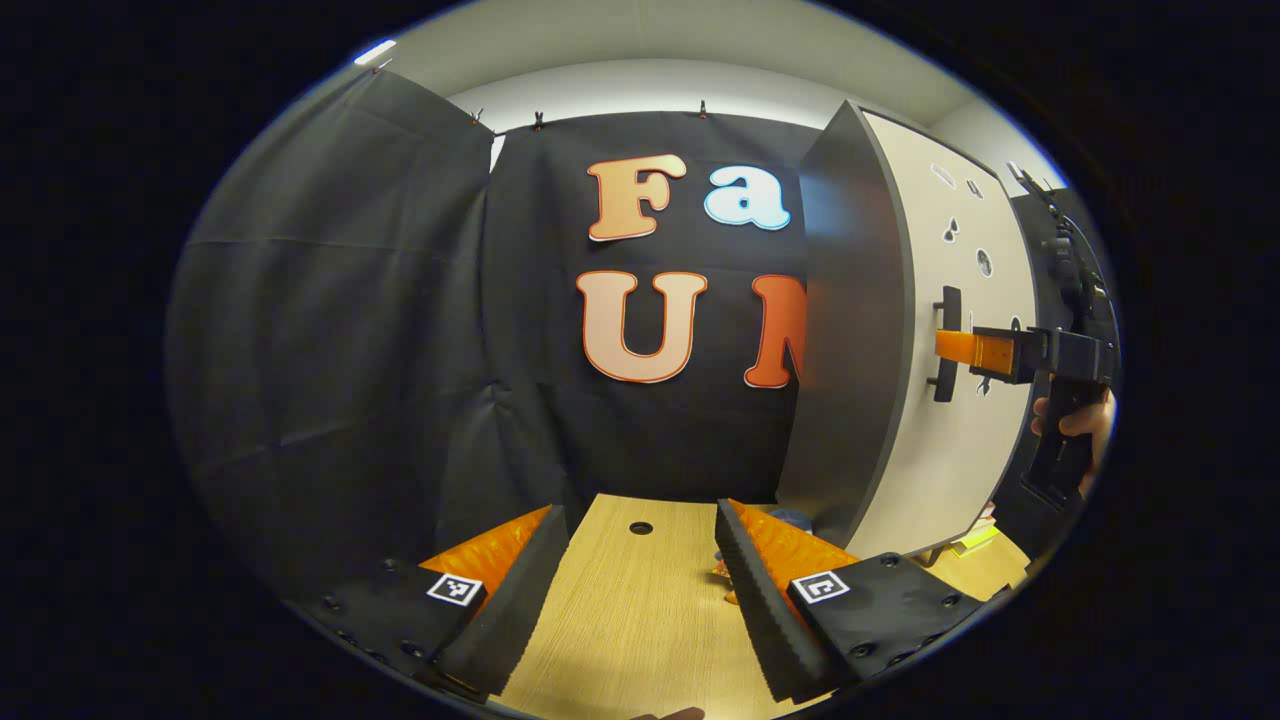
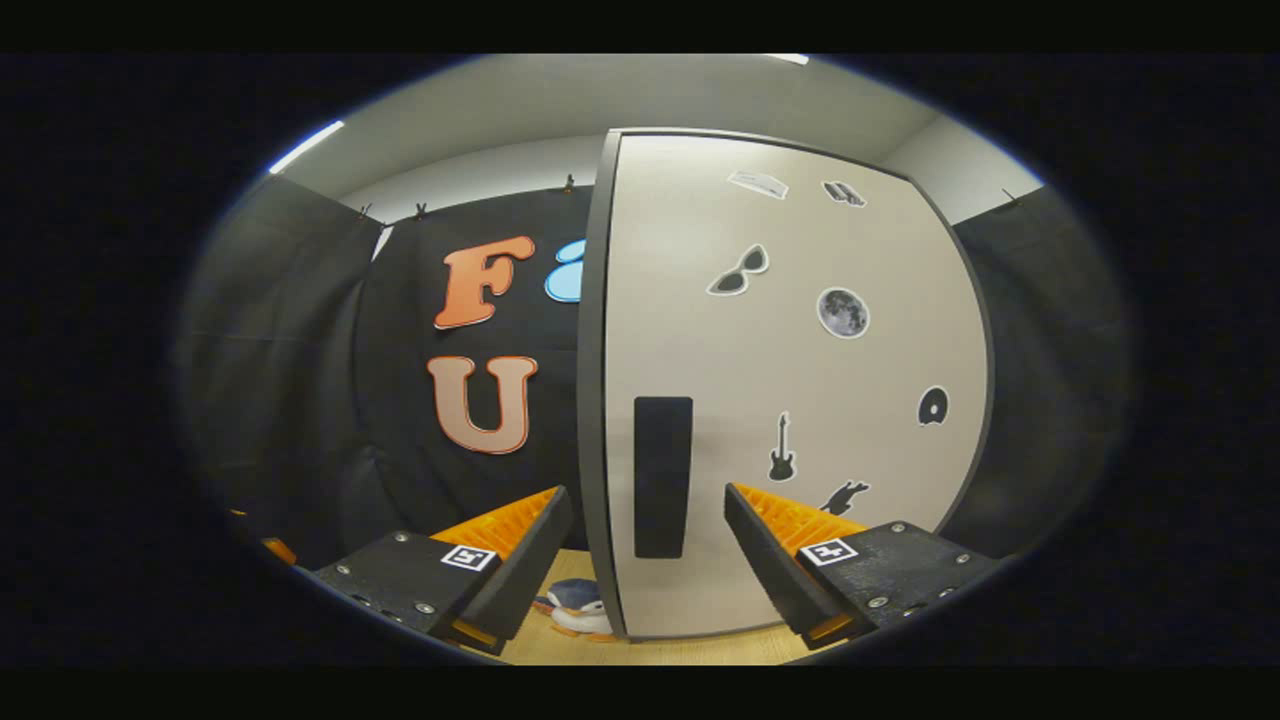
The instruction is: Open the cabinet door with the right hand, grasp the bottle in the cabinet with the left hand and place it on the coaster, then close the cabinet door with the right hand.
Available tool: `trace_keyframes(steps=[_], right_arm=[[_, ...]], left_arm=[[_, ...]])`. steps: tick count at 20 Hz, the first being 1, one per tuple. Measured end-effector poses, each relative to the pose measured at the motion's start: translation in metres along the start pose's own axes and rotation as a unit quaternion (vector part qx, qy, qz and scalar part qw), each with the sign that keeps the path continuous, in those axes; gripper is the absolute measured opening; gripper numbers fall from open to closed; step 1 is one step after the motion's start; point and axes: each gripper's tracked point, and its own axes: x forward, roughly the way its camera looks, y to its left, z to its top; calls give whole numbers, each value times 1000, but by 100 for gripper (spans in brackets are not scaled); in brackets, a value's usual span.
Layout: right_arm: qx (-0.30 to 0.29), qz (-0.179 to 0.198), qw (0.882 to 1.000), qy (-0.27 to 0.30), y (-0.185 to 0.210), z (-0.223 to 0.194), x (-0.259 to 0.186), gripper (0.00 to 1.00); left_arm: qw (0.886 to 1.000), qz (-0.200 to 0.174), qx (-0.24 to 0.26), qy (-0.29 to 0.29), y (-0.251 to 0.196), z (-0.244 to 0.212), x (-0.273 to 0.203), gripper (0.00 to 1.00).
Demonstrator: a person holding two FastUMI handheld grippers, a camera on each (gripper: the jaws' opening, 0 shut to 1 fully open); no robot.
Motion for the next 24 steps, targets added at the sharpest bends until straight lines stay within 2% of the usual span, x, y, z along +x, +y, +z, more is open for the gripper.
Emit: trace_keyframes(steps=[5, 7, 10, 11, 18, 24], right_arm=[[13, 0, 1000, -3, -4, -5, 31, 94], [19, -2, 1000, -6, -6, -8, 36, 83], [16, -13, 1000, -12, -11, -5, 36, 51], [16, -13, 1000, -10, -10, -6, 35, 37], [25, -9, 1000, 10, -6, -1, 18, 28], [27, -26, 999, 19, -14, -1, -4, 25]], left_arm=[[1000, 14, 0, 10, 4, -6, 16, 97], [1000, 18, 3, 15, 6, -10, 19, 97], [1000, 20, 8, 16, 9, -11, 20, 96], [1000, 19, 10, 16, 8, -10, 20, 96], [1000, 0, 11, 20, 4, -13, 17, 96], [1000, -19, 13, 21, 2, -21, -18, 96]])
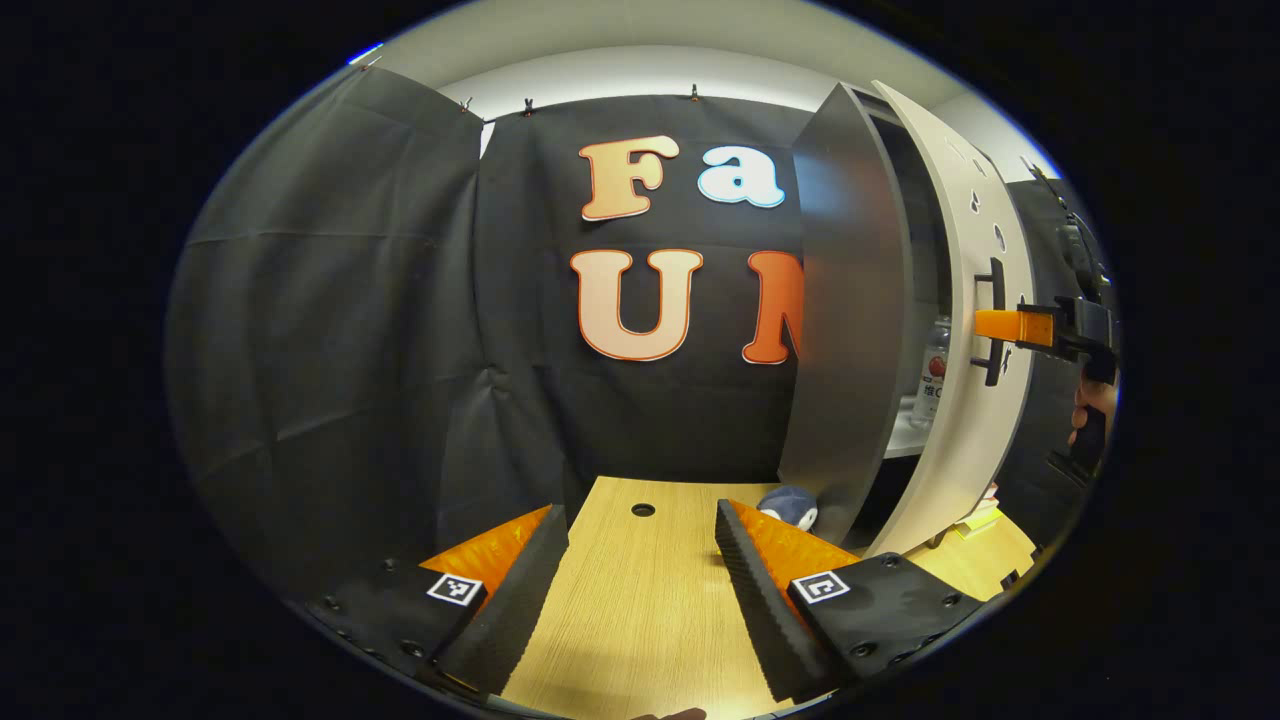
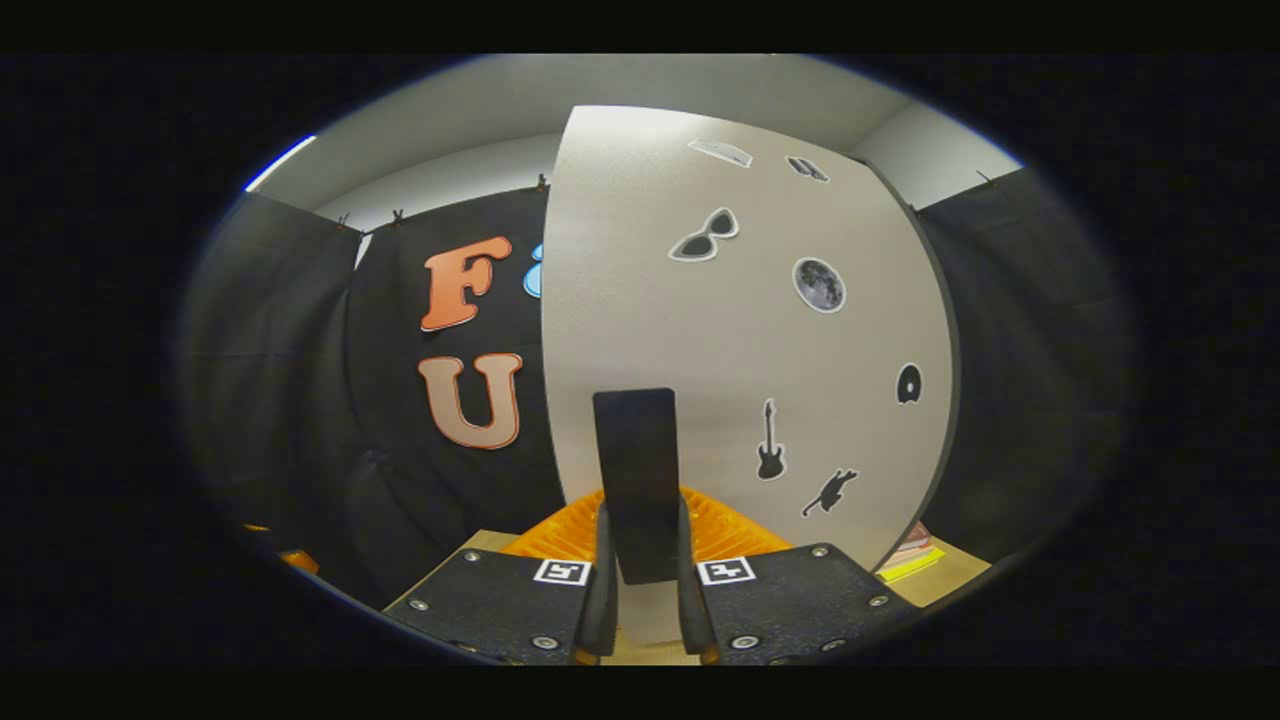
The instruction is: Open the cabinet door with the right hand, grasp the bottle in the cabinet with the left hand and place it on the coaster, then close the cabinet door with the right hand.
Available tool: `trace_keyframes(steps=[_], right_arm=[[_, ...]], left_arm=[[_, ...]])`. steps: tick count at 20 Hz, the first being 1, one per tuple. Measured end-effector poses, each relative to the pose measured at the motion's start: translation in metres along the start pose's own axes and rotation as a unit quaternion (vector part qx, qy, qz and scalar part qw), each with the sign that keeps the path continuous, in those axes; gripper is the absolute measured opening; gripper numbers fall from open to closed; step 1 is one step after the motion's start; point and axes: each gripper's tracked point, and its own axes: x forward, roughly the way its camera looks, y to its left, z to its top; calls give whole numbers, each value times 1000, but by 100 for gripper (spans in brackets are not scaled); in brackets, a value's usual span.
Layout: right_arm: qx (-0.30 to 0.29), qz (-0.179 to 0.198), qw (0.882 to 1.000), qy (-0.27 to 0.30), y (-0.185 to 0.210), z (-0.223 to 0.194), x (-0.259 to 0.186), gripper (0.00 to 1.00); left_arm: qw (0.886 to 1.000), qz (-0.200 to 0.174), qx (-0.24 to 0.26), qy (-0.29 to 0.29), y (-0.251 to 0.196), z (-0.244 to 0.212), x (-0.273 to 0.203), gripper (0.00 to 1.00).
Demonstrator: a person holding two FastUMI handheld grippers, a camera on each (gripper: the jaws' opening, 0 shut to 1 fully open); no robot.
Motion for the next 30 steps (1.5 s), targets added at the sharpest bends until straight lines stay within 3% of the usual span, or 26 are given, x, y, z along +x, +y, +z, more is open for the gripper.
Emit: trace_keyframes(steps=[10, 12, 13, 18, 25, 30], right_arm=[[4, -60, 998, 0, -22, 1, -23, 20], [-1, -69, 998, 2, -27, 0, -25, 23], [-3, -73, 997, 2, -30, 1, -27, 15], [-1, -86, 996, 0, -39, 1, -33, 17], [8, -85, 996, -3, -51, 1, -44, 14], [8, -42, 999, -4, -52, 2, -45, 13]], left_arm=[[999, -44, 1, -19, -11, 5, -14, 99], [999, -52, 0, -18, -13, 4, -16, 94], [998, -55, -2, -16, -13, 4, -16, 94], [998, -62, -5, -14, -23, 8, -23, 96], [998, -60, 4, -17, -100, 5, -42, 99], [998, -62, 4, -15, -172, -1, -54, 99]])
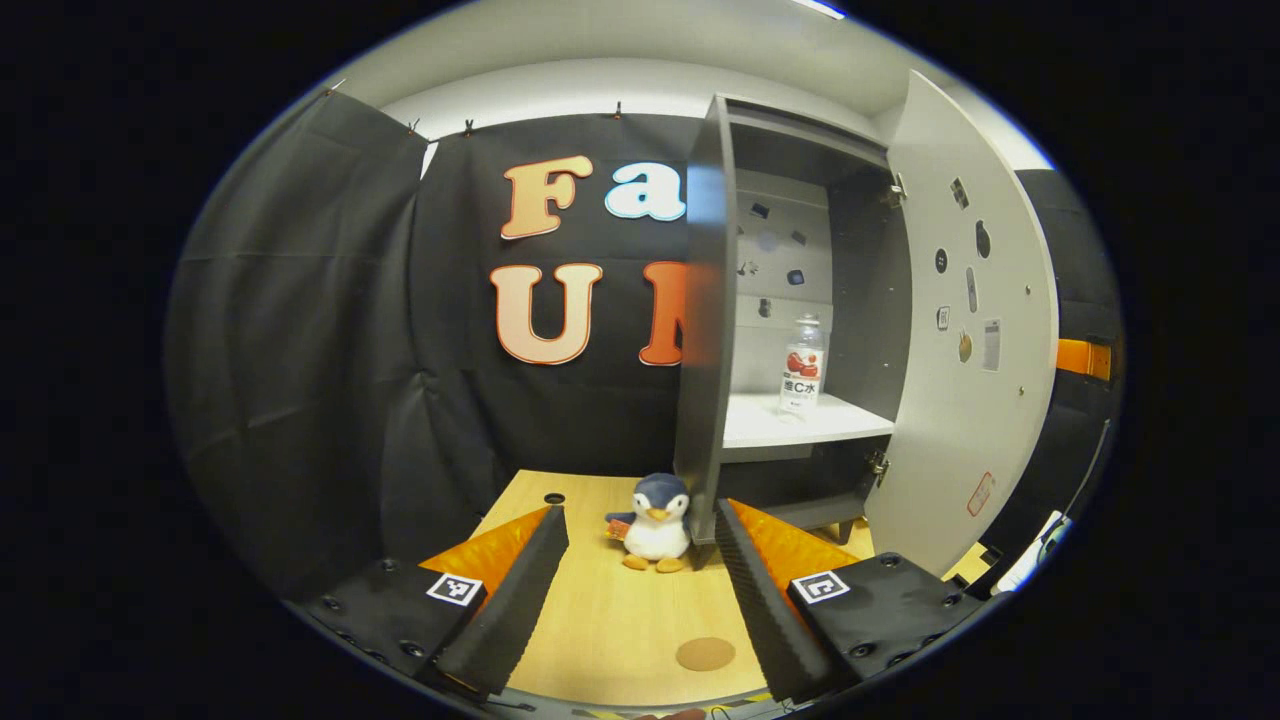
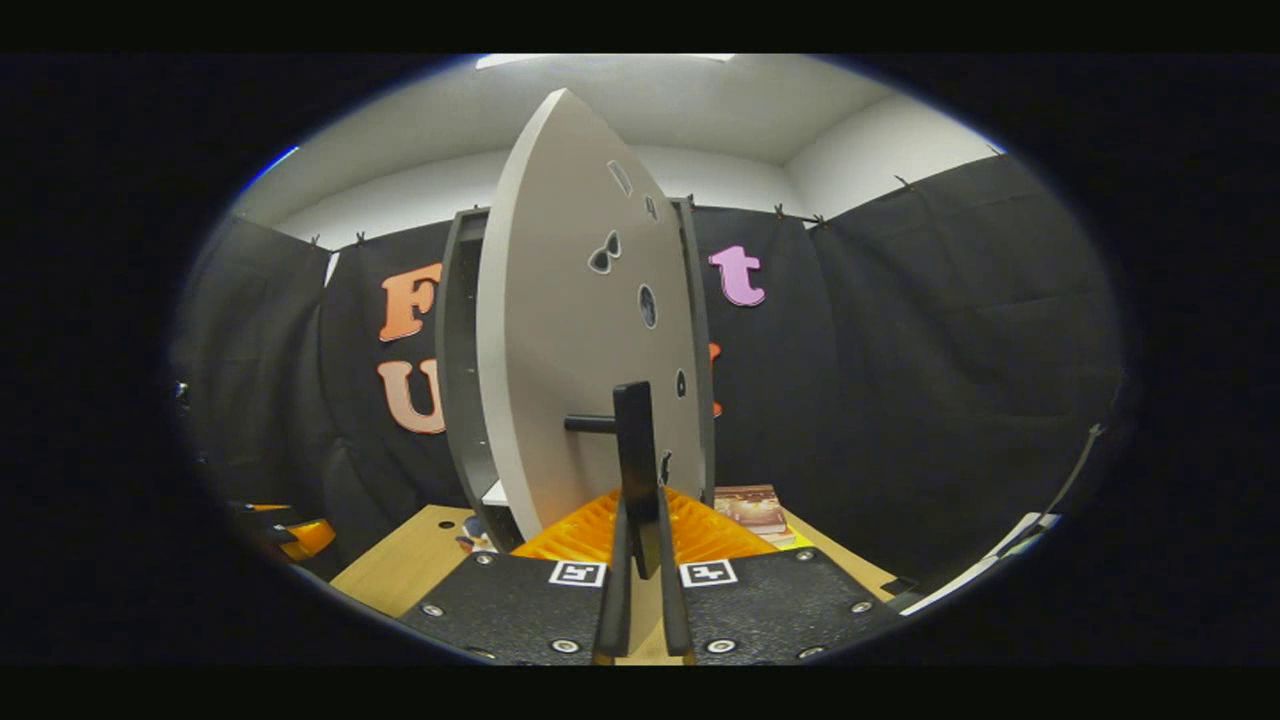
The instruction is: Open the cabinet door with the right hand, grasp the bottle in the cabinet with the left hand and place it on the coaster, then close the cabinet door with the right hand.
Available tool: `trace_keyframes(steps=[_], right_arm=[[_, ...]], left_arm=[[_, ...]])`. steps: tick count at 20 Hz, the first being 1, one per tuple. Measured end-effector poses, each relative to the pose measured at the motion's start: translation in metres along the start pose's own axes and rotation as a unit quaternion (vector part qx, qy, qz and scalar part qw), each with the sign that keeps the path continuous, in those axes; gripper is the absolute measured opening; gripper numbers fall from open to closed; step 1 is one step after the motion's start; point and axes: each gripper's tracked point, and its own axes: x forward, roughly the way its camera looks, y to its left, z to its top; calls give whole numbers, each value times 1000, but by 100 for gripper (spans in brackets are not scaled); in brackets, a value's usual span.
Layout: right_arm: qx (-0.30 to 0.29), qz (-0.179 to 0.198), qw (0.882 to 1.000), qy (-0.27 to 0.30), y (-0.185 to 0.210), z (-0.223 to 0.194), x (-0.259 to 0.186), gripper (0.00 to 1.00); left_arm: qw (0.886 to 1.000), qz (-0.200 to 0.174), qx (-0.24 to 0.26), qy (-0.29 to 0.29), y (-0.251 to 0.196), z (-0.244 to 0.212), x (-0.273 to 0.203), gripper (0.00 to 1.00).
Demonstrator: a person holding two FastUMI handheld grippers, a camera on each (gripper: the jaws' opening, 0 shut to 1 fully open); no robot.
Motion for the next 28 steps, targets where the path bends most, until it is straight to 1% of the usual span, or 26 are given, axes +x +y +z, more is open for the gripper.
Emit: trace_keyframes(steps=[3, 4, 6, 8, 11, 12, 13, 14, 15, 16, 17, 18, 19, 20, 21, 22, 23, 24, 26, 27, 28], right_arm=[[9, 12, 1000, 4, -2, -2, -2, 11], [12, 14, 1000, 6, -5, -2, -4, 13], [16, 19, 1000, 8, -6, -5, -7, 11], [15, 28, 999, -12, -7, 1, -4, 10], [22, 33, 999, -26, -9, 6, 6, 17], [22, 36, 999, -28, -10, 6, 5, 9], [20, 36, 999, -32, -13, 7, 6, 0], [22, 40, 998, -32, -14, 7, 8, 7], [28, 47, 998, -28, -12, 7, 7, 17], [30, 55, 998, -26, -8, 6, 5, 6], [31, 62, 997, -26, -8, 7, 4, 7], [31, 64, 997, -25, -8, 7, 3, 0], [31, 66, 997, -25, -10, 7, 4, 7], [31, 67, 997, -26, -10, 7, 5, 8], [31, 65, 997, -27, -10, 7, 5, 1], [32, 64, 997, -25, -11, 6, 5, 10], [34, 64, 997, -21, -10, 5, 2, 0], [35, 61, 997, -22, -10, 5, -2, 9], [35, 51, 997, -35, -12, 11, -3, 18], [36, 45, 997, -43, -14, 13, -1, 7], [38, 46, 997, -50, -13, 16, -2, 7]], left_arm=[[1000, 4, -3, 6, -31, -4, -5, 94], [1000, 7, -3, 6, -38, -3, -7, 96], [1000, 14, -1, 5, -49, -3, -10, 96], [1000, 18, 2, 5, -58, -3, -13, 96], [1000, 18, -3, 4, -69, -2, -17, 99], [1000, 19, -2, 5, -71, -3, -19, 96], [1000, 22, 1, 7, -73, -4, -20, 96], [1000, 25, 6, 10, -74, -4, -21, 96], [999, 29, 14, 14, -75, -5, -21, 96], [999, 30, 17, 13, -76, -5, -21, 96], [999, 31, 18, 11, -78, -4, -21, 96], [999, 32, 18, 10, -80, -2, -22, 96], [999, 31, 19, 9, -83, -2, -22, 96], [999, 30, 19, 8, -85, 1, -22, 96], [999, 28, 18, 9, -88, 0, -22, 96], [999, 27, 16, 8, -91, 1, -20, 97], [999, 26, 17, 8, -93, 2, -19, 96], [999, 26, 19, 6, -95, 5, -17, 96], [1000, 19, 21, 1, -103, 11, -9, 96], [1000, 15, 22, -2, -107, 13, -4, 99], [1000, 8, 23, -4, -113, 16, 2, 96]])
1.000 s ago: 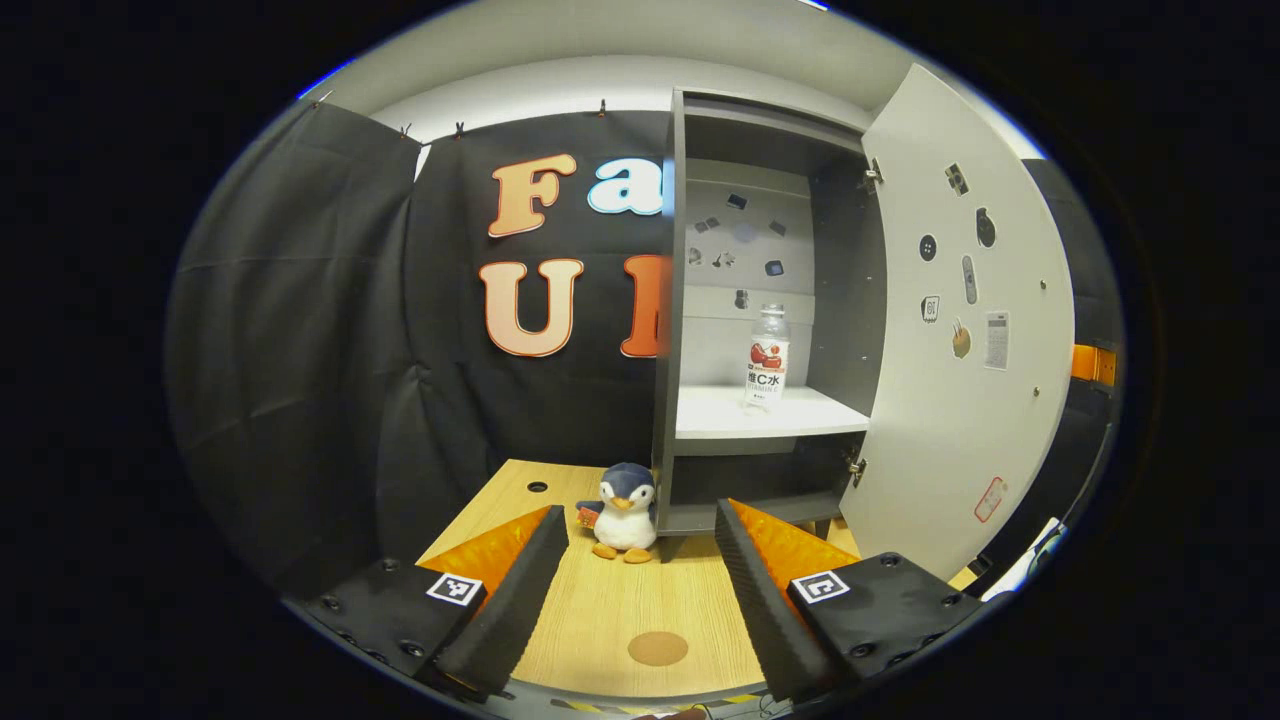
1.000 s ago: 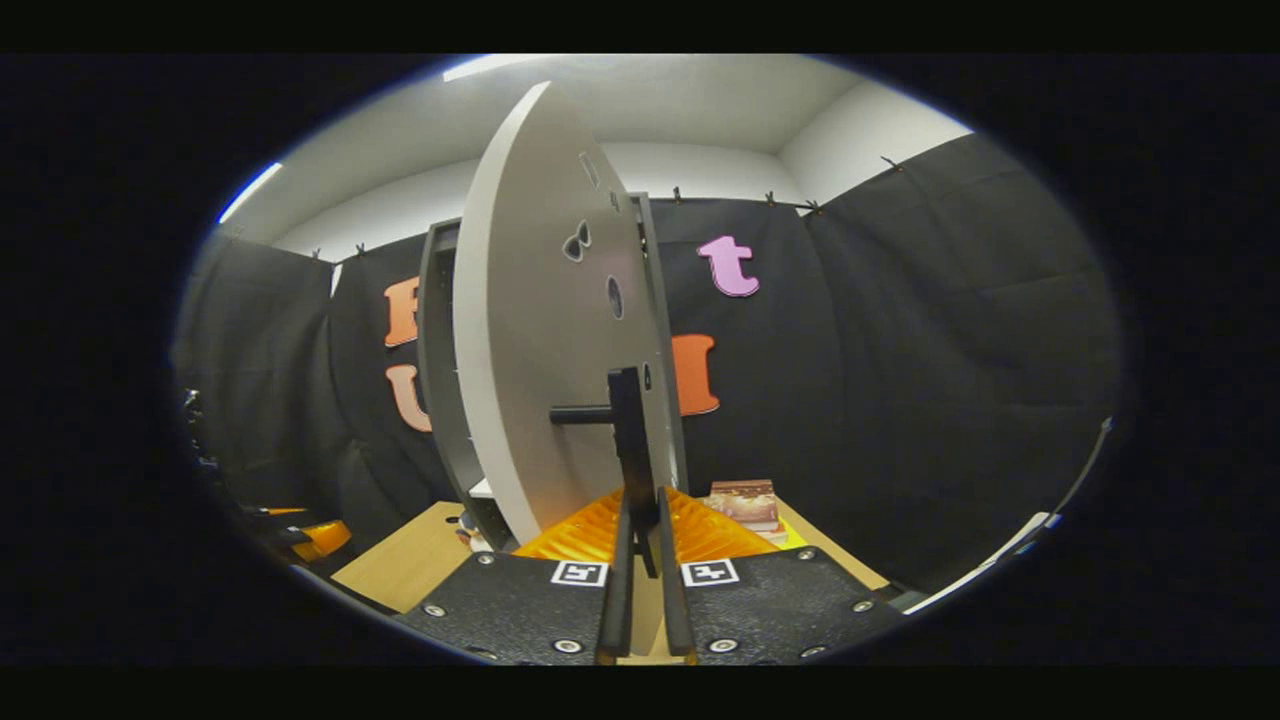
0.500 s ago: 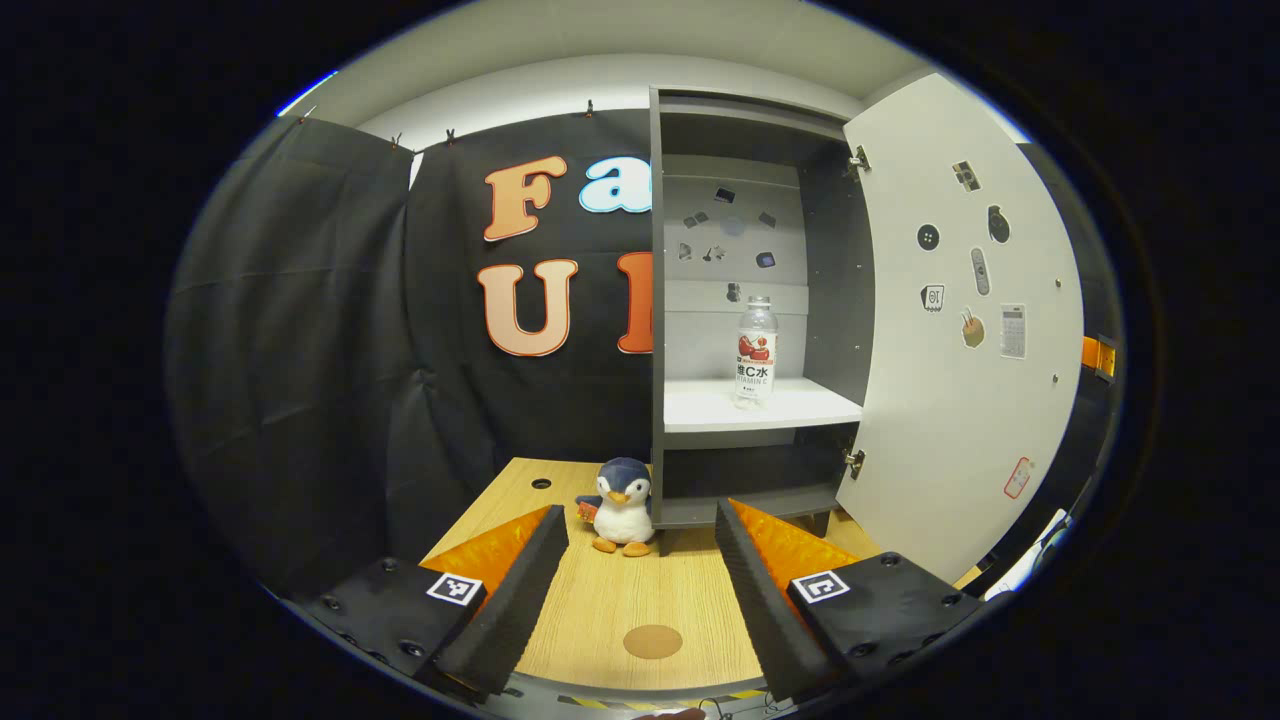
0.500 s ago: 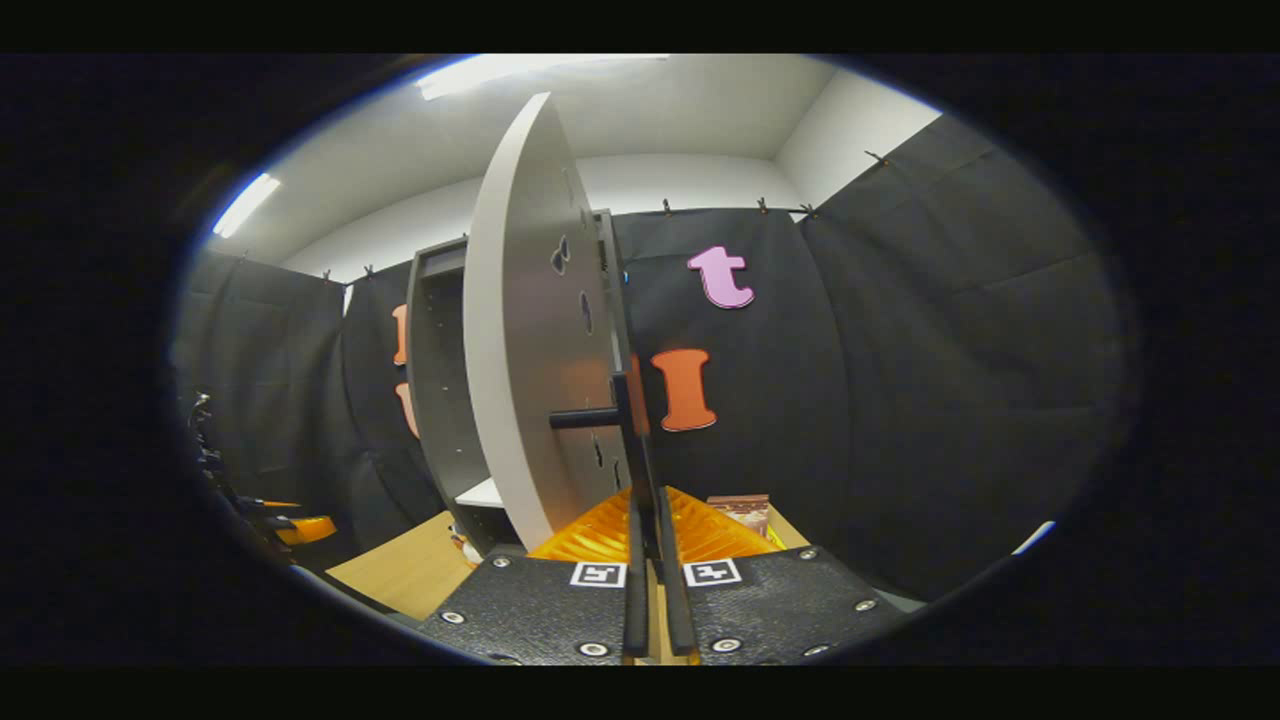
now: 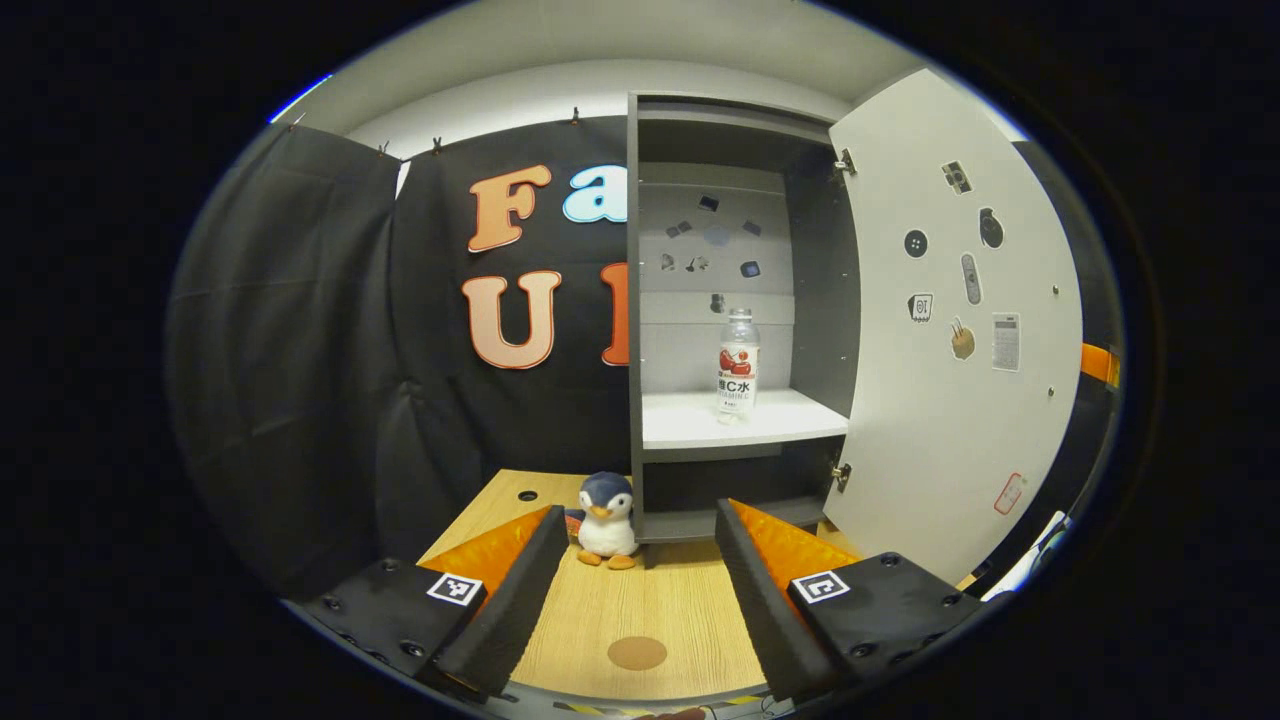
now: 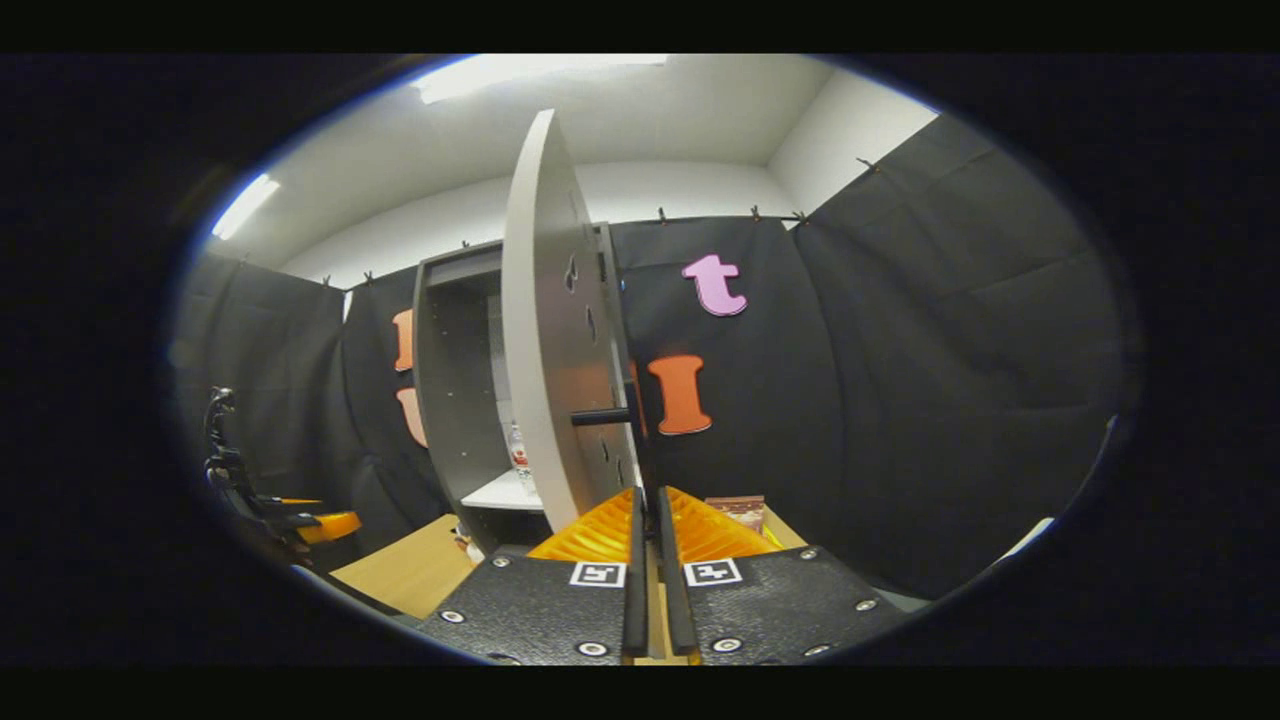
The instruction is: Open the cabinet door with the right hand, grasp the bottle in the cabinet with the left hand and place it on the coaster, then close the cabinet door with the right hand.
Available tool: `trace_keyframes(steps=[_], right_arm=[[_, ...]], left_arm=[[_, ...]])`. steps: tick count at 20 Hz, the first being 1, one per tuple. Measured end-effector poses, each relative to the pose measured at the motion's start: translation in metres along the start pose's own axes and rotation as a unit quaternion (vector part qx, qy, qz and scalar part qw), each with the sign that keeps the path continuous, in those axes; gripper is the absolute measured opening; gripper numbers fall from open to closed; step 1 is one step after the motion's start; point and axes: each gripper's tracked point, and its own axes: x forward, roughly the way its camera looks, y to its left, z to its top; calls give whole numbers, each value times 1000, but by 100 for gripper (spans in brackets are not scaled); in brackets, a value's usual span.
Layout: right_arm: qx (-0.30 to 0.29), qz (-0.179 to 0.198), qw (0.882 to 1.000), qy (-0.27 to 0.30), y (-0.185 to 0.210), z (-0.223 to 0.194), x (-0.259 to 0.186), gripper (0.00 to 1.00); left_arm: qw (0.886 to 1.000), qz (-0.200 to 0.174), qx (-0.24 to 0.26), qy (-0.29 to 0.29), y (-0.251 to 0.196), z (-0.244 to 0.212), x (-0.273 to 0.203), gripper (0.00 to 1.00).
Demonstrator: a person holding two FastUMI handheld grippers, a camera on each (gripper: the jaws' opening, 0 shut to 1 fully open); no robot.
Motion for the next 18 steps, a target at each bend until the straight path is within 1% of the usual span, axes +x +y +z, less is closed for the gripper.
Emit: trace_keyframes(steps=[2, 3, 4, 6, 7, 8, 9, 10, 11, 12, 14, 16, 17, 18], right_arm=[[-2, 3, 1000, -12, 6, 3, 1, 8], [-8, 2, 1000, -15, 5, 4, -2, 8], [-15, 7, 1000, -23, 7, 7, -3, 8], [-26, 22, 999, -27, 12, 7, -1, 8], [-28, 26, 999, -25, 15, 7, -3, 8], [-30, 30, 999, -21, 19, 4, -3, 8], [-30, 34, 999, -18, 23, 4, -7, 20], [-34, 37, 999, -19, 26, 4, -8, 11], [-38, 40, 998, -20, 28, 4, -5, 11], [-40, 47, 998, -20, 32, 4, -3, 11], [-38, 64, 997, -19, 42, 0, 2, 11], [-38, 66, 997, -7, 47, -7, 3, 17], [-43, 60, 997, 0, 46, -10, 5, 27], [-47, 55, 997, 10, 44, -14, 5, 33]], left_arm=[[1000, -13, -1, -5, -11, 7, 18, 99], [1000, -21, -3, -6, -18, 11, 29, 96], [999, -31, -7, -6, -27, 15, 40, 99], [999, -45, -11, -14, -41, 26, 66, 94], [998, -51, -9, -21, -47, 34, 78, 96], [998, -58, -6, -26, -55, 39, 92, 96], [997, -67, -8, -34, -63, 45, 104, 96], [996, -79, -9, -42, -74, 50, 117, 94], [995, -88, -9, -43, -81, 54, 131, 96], [994, -98, -10, -45, -89, 59, 143, 94], [992, -118, -13, -46, -104, 66, 170, 99], [991, -124, -8, -49, -111, 69, 200, 97], [991, -126, -7, -51, -113, 71, 213, 96], [990, -131, -7, -50, -116, 71, 228, 97]])
